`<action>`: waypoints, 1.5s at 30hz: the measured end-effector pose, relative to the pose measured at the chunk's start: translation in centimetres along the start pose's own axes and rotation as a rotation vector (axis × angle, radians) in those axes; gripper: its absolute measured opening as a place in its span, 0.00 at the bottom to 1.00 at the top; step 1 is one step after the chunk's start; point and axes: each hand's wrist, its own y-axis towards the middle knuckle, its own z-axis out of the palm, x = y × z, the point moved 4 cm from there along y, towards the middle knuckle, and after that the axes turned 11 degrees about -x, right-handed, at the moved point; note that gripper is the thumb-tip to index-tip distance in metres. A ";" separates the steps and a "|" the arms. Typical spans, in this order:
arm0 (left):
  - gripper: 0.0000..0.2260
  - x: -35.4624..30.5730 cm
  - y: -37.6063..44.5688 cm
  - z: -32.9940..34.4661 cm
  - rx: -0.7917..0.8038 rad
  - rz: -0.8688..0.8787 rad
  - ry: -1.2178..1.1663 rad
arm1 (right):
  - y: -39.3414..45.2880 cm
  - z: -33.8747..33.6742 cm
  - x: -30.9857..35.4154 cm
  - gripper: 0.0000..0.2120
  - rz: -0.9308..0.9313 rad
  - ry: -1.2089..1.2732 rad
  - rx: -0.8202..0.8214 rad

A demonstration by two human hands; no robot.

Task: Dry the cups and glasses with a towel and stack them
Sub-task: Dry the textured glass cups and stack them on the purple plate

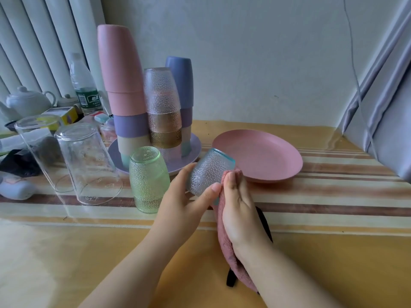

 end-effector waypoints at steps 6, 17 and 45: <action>0.14 -1.1 -1.1 0.7 0.282 -0.118 -0.183 | 1.6 -2.5 1.6 0.18 -0.008 0.091 -0.136; 0.32 1.1 -0.6 0.7 0.283 -0.309 -0.388 | 1.3 0.3 -1.2 0.29 0.503 0.684 0.036; 0.25 -0.2 -1.1 -0.3 0.343 -0.348 -0.199 | 1.1 -1.4 3.2 0.10 -0.391 0.099 0.165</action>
